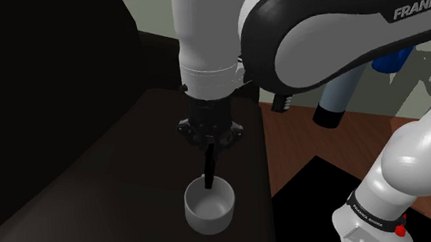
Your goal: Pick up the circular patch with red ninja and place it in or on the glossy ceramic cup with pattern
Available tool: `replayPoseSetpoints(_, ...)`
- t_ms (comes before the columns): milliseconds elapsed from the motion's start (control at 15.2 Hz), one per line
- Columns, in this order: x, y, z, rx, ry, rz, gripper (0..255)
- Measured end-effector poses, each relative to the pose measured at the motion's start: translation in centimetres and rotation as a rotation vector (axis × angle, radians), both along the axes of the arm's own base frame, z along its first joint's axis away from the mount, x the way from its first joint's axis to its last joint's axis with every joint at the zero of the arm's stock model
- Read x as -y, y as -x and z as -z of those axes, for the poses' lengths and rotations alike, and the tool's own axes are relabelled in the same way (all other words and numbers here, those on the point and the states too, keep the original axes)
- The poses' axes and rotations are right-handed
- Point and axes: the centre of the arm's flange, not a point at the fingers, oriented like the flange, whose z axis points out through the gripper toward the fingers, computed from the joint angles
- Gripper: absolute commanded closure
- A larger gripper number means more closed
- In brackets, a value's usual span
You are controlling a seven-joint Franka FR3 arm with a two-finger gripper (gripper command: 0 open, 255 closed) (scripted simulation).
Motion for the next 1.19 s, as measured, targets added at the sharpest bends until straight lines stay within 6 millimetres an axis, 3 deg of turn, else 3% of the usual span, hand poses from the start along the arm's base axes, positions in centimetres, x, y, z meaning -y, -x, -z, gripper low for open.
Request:
replayPoseSetpoints(330, -0.1, 0.1, 2.6, 0.000, 0.000, 0.000, 255)
replayPoseSetpoints(726, 0.0, 0.0, 3.0, 0.000, 0.000, 0.000, 255)
replayPoseSetpoints(792, 0.0, 0.0, 3.0, 0.000, 0.000, 0.000, 0)
replayPoseSetpoints(1188, 0.0, 0.0, 3.0, 0.001, 0.000, 0.000, 0)
